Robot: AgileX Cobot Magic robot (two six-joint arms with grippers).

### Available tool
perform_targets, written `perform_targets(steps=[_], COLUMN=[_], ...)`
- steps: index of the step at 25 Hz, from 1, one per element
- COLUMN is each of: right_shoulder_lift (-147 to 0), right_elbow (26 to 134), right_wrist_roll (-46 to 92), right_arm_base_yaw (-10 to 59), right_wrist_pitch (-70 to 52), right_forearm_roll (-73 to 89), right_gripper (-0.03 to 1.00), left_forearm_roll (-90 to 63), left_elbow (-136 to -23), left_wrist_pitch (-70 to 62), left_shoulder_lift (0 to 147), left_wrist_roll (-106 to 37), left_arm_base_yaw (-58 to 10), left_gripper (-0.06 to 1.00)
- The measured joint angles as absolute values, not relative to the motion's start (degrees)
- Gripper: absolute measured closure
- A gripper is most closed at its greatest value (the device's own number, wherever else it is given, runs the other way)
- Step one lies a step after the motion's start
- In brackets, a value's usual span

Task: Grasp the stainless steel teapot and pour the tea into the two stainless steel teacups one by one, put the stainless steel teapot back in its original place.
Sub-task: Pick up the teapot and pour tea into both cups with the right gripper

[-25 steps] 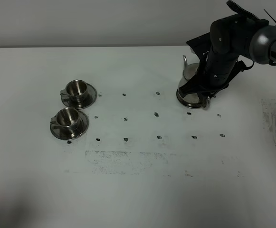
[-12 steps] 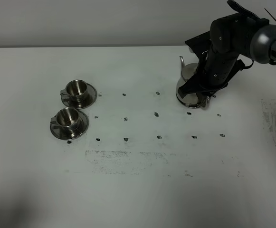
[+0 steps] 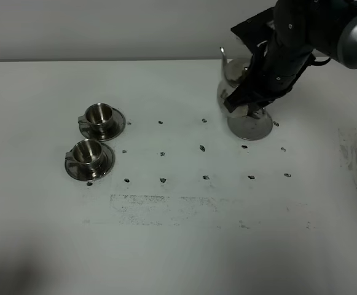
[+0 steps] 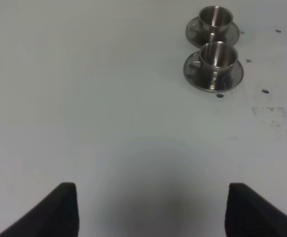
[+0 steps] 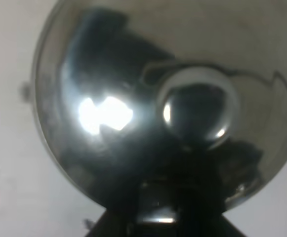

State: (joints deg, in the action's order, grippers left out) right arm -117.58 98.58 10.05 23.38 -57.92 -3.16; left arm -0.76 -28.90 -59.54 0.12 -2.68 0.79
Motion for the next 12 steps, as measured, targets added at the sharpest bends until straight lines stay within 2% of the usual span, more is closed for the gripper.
perform_targets(steps=[5, 12], right_shoulder_lift=[-117.58, -117.58], right_elbow=[101.00, 105.41], right_wrist_roll=[15.46, 24.27], right_arm_base_yaw=[27.66, 30.07], right_wrist_pitch=[-57.31, -56.81], right_forearm_roll=[-2.61, -2.61], right_gripper=[0.77, 0.77], left_forearm_roll=[-0.76, -0.76], left_elbow=[-28.90, -28.90], left_wrist_pitch=[-59.54, -59.54], left_shoulder_lift=[0.12, 0.12], left_wrist_roll=[-2.68, -2.68], left_arm_base_yaw=[0.79, 0.79], left_gripper=[0.34, 0.34])
